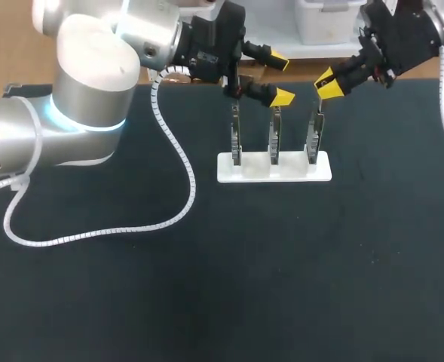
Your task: Pick up the optical module with the left hand, and insert it into the network port with the right hand.
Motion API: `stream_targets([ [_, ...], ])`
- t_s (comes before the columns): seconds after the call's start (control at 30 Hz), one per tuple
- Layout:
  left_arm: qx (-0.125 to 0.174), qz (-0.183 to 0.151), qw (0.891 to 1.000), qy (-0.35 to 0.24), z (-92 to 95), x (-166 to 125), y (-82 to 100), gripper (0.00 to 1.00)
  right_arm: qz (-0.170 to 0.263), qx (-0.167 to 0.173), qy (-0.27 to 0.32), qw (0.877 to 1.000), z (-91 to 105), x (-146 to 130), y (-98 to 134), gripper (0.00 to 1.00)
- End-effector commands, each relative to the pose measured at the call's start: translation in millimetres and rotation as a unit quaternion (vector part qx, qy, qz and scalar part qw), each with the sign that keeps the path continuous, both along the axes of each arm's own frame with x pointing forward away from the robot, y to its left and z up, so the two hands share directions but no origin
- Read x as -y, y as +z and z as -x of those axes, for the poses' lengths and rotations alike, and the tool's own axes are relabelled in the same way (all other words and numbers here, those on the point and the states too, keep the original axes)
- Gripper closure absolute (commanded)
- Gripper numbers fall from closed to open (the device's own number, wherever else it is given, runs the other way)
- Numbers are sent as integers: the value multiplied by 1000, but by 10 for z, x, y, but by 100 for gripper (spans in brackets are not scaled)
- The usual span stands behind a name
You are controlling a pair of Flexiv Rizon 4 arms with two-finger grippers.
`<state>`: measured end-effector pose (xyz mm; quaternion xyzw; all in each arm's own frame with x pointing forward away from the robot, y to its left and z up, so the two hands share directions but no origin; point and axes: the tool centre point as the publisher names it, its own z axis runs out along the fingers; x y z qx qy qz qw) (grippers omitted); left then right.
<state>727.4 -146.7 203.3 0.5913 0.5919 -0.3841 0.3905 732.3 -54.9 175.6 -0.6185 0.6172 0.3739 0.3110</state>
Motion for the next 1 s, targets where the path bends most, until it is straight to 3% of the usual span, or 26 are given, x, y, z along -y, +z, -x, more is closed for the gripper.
stream_targets([
  [0.03,0,-1,1000,2,10,4,2,0,0,0,-3,1000,50,3,-30,100],
  [0.33,0,-1,1000,2,10,4,2,0,-1,-5,-10,1000,64,4,-73,100],
  [0.63,0,-1,1000,2,10,4,2,0,-7,11,-16,1000,-55,-54,8,100],
  [1.0,0,-1,1000,2,10,4,2,0,-1,-1,-28,1000,-78,-51,-85,100],
])
